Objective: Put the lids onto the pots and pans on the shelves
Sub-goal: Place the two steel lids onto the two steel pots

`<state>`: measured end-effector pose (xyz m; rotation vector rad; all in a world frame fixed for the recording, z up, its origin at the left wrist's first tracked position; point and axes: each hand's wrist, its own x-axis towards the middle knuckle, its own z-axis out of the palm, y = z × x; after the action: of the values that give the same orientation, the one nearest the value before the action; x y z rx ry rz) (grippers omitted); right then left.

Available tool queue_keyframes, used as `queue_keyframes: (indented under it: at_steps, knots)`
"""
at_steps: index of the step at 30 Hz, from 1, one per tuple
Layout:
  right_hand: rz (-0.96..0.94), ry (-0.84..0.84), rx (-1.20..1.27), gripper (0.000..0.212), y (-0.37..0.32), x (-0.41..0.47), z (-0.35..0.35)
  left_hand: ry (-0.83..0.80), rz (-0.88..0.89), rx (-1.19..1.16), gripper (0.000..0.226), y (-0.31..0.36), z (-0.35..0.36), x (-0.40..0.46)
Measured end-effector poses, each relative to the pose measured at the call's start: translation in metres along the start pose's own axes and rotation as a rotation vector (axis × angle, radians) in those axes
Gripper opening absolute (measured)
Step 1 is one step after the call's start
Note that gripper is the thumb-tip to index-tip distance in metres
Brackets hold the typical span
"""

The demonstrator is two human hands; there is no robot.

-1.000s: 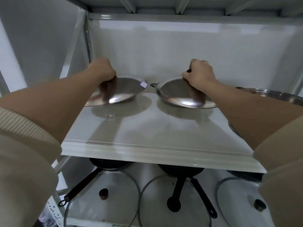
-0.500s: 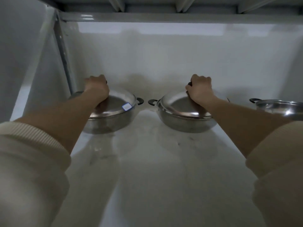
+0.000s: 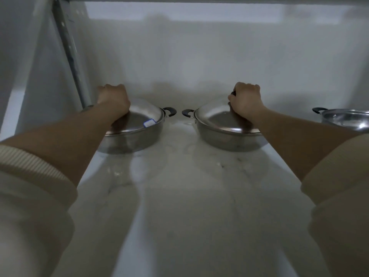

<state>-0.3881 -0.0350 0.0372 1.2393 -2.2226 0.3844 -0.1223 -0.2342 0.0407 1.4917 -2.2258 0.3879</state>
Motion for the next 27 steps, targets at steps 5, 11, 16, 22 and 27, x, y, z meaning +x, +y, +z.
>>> queue_keyframes:
  at_steps: [5,11,16,22,27]
  knots:
    - [-0.008,0.029,-0.026,0.024,0.0019,-0.0034,0.0045,0.011,-0.003,-0.001,0.03,-0.0004,0.0009,-0.0047]
    - [-0.022,0.011,-0.053,0.021,0.0004,-0.0043,0.0028,-0.017,-0.001,-0.02,0.032,-0.0027,-0.0016,-0.0037]
    - [0.046,-0.011,0.041,0.022,0.0012,0.0025,0.0049,-0.043,0.011,-0.047,0.031,-0.0032,-0.0033,-0.0026]
    - [0.075,-0.007,0.082,0.023,-0.0007,0.002,0.0068,-0.014,0.016,-0.044,0.031,-0.0023,-0.0018,-0.0081]
    - [0.08,-0.003,0.085,0.019,-0.0025,-0.0001,0.0069,-0.001,0.007,-0.022,0.03,-0.0007,0.0005,-0.0063]
